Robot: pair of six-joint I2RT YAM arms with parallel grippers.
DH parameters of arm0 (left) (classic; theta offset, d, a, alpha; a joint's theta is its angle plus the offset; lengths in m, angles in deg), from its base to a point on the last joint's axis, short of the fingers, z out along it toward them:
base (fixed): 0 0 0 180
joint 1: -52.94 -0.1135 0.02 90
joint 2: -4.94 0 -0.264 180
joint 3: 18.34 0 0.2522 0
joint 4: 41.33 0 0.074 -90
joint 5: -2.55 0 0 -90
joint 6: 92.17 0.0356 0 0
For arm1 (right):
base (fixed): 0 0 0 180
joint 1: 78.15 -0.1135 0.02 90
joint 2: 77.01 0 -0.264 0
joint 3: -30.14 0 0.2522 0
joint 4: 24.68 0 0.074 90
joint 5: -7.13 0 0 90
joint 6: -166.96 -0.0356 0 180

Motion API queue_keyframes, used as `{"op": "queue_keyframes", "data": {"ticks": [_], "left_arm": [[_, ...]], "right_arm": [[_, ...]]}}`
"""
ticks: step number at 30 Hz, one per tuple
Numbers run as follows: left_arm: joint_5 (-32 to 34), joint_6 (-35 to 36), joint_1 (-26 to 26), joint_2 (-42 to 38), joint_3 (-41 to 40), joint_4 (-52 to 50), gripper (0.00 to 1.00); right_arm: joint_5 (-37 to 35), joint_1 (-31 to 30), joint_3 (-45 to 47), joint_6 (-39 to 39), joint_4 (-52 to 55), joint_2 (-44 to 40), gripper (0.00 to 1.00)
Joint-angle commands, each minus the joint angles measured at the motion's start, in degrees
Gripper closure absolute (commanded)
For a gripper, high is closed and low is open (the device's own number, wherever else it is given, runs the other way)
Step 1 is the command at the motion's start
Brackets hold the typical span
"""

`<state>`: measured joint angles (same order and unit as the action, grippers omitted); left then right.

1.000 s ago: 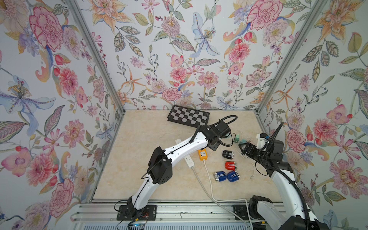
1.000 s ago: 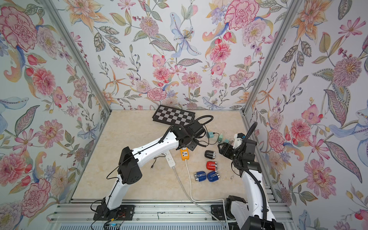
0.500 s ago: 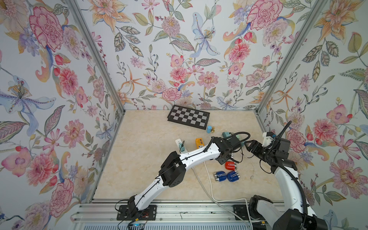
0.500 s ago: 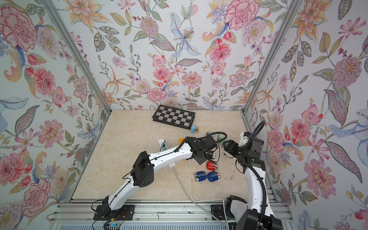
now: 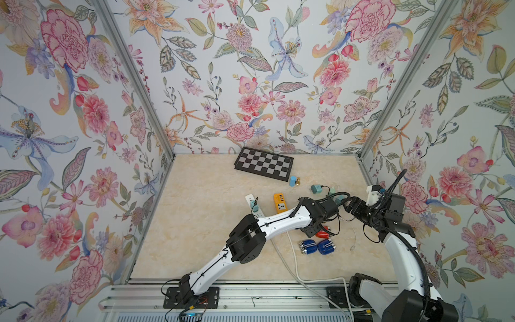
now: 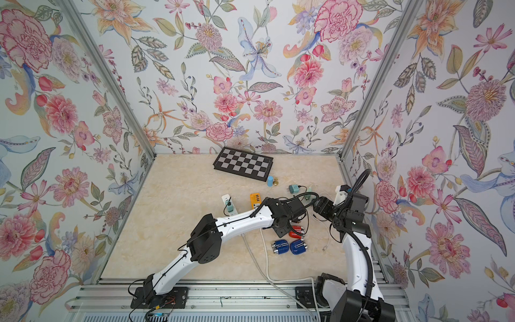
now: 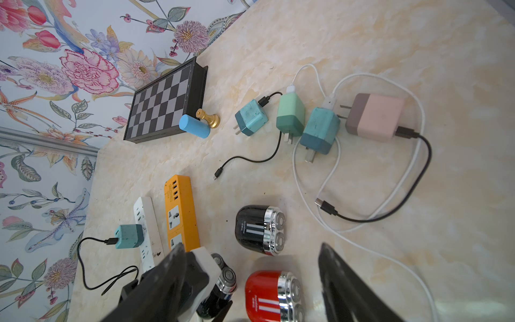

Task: Unplug the electric shaver
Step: Place the electric shaver at the center of the board.

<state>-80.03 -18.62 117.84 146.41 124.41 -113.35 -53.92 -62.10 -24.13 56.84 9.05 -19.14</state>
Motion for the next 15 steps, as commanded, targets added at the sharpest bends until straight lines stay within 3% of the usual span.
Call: {"op": "queue_keyframes", "data": {"ticks": [1, 8, 15], "left_arm": [[0.23, 1.95, 0.84, 0.76, -1.49, -0.46, 0.61], [-1.85, 1.88, 1.27, 1.31, -2.45, 0.34, 0.58], [-2.07, 1.31, 1.24, -0.04, -4.37, 1.58, 0.35]], "right_arm": [[0.72, -0.2, 0.76, 1.51, 0.86, -0.03, 0.24], [0.71, -0.06, 1.05, 1.99, 0.91, 0.06, 0.24], [0.99, -0.06, 0.87, 2.23, 0.86, 0.41, 0.23]]}}
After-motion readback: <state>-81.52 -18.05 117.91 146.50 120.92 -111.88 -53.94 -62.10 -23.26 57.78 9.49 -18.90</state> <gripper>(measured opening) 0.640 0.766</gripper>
